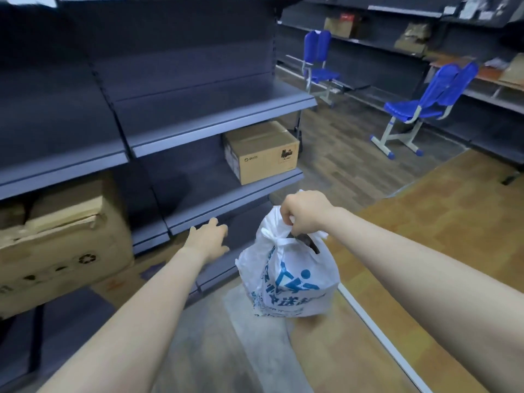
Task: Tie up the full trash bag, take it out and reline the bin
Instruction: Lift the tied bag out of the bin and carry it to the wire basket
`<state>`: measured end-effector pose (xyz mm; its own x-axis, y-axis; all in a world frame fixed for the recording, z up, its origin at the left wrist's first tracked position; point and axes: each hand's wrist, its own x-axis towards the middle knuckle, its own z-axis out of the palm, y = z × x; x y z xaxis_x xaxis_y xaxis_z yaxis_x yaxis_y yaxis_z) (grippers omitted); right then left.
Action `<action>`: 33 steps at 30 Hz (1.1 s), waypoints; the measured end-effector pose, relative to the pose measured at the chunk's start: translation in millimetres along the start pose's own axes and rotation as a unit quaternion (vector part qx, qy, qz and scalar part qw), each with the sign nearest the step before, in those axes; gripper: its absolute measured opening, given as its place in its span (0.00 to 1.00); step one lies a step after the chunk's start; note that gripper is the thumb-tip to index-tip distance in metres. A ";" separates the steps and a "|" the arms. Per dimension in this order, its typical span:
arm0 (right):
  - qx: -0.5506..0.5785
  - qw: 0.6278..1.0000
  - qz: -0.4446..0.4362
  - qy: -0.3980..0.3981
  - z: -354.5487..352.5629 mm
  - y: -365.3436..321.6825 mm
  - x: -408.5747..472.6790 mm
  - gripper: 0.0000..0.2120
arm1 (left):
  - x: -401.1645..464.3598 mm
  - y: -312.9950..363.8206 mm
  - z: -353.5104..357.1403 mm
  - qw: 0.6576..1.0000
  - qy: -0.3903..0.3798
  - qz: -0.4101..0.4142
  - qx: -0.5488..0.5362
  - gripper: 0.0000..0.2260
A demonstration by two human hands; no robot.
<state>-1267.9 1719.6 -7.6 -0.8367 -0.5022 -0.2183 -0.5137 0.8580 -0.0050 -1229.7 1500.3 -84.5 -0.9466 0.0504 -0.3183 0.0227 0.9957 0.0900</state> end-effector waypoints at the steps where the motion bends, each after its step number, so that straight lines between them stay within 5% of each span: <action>1: 0.000 1.000 -0.018 -0.003 -1.4 -11.2 0.5 0.10 | -13.8 -5.6 3.4 1.000 0.006 -0.013 0.003 0.18; 5: 0.023 0.995 -0.093 -0.026 -2.1 -51.4 1.9 0.10 | -68.8 -24.5 15.5 0.998 0.022 -0.065 0.005 0.27; 17: 0.026 0.940 -0.338 -0.040 -9.6 -174.0 1.5 0.14 | -195.5 -54.3 34.6 0.956 0.036 -0.287 -0.057 0.24; 33: -0.081 0.798 -0.595 -0.050 9.7 -432.0 -64.9 0.08 | -436.8 -126.4 100.5 0.829 0.028 -0.548 -0.108 0.25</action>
<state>-989.9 1382.6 -0.8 0.2767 -0.9327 -0.2312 -0.9580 -0.2490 -0.1422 -786.7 1360.3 -51.7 -0.3732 -0.8855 -0.2766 -0.9139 0.4023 -0.0548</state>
